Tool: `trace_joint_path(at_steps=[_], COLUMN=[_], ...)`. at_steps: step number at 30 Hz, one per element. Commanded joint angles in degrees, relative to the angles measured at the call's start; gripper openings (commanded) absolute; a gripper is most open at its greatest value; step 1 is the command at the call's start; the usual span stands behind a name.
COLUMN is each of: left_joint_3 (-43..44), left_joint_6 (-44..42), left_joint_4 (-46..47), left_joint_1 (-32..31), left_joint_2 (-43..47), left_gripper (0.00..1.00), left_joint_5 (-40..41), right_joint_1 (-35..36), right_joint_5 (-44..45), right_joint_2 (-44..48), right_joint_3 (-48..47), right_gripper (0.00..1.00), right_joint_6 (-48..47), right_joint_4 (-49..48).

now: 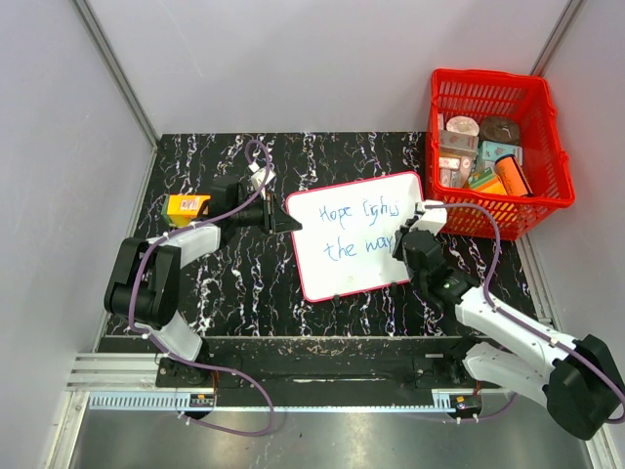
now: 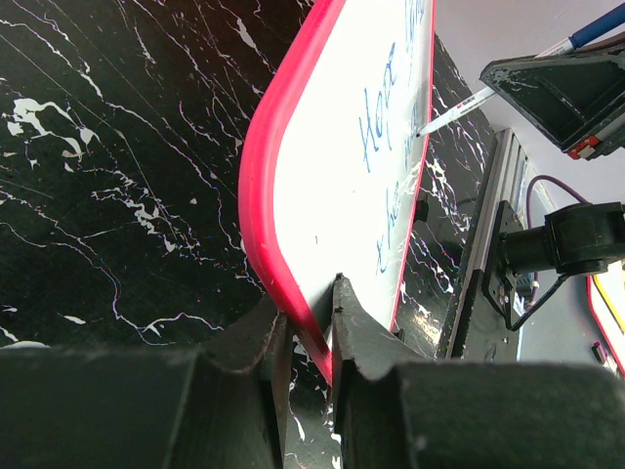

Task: Write a sentence on the whiteboard
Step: Write on the whiteboard with the whiteboard.

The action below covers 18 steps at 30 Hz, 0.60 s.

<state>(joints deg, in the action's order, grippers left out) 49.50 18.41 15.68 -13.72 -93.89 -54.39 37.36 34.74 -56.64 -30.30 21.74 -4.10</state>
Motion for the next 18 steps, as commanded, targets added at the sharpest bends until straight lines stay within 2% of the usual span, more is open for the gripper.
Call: trace_joint_path(at_steps=[1,11,18], left_joint_3=[-0.3,-0.3,-0.4], left_joint_6=[-9.7,-9.7,-9.8], left_joint_4=[-1.7,-1.6,-1.7], left_joint_1=[-2.0,-2.0,-2.0], left_joint_2=[-2.3,-2.3,-2.1], left_gripper=[0.00,0.00,0.00], left_joint_5=[8.2,8.4,8.5], right_joint_1=[-0.4,-0.4,-0.4], right_joint_5=[-1.2,-1.5,-3.5], right_joint_2=[0.9,2.4,14.8], right_joint_3=[1.1,1.2,1.0], right_gripper=[0.00,0.00,0.00], right_joint_6=[1.5,1.5,-0.5], right_joint_4=[2.1,2.9,2.5])
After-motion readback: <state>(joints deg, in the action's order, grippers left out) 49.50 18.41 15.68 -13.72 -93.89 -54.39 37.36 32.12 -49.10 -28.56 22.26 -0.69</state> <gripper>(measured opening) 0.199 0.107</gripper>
